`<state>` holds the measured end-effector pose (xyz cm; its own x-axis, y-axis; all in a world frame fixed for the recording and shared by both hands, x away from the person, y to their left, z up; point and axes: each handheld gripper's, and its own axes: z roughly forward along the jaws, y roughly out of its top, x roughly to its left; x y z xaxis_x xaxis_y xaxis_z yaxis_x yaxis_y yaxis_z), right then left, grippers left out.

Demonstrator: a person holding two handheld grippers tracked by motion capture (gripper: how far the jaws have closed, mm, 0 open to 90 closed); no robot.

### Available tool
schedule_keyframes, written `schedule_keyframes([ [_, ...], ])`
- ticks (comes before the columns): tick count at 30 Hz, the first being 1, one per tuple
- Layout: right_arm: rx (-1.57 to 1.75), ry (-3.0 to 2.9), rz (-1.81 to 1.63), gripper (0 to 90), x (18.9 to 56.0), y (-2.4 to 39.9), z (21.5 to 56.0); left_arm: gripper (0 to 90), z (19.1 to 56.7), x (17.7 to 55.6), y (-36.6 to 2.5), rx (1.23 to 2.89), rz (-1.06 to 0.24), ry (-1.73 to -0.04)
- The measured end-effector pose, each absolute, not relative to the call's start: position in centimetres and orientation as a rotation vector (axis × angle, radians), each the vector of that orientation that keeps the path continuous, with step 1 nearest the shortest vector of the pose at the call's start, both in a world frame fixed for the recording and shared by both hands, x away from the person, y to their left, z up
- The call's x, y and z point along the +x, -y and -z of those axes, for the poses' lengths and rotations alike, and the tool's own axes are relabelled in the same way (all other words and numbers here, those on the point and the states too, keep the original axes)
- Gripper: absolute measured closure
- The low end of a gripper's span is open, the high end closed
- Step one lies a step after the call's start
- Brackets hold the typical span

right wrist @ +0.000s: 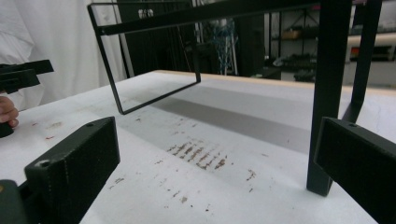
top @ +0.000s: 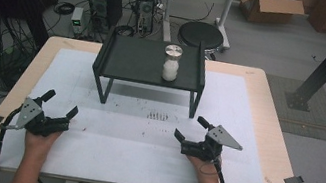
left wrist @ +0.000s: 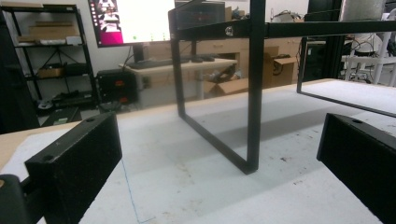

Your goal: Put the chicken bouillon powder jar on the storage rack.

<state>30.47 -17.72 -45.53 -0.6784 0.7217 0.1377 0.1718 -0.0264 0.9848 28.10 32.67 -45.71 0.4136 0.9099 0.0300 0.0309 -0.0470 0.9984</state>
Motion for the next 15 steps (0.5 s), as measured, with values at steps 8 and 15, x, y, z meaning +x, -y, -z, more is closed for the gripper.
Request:
schedule_keyframes([
  [8, 0.812, -1.791, -1.747, 0.3, 29.5, 17.5, 45.7, 0.4, 45.7, 28.1, -32.7, 1.439, -0.897, -0.897],
  [15, 0.752, -1.751, -1.757, 0.3, 28.9, 17.5, 45.9, 0.4, 45.7, 28.1, -32.6, 1.439, -0.899, -0.896],
])
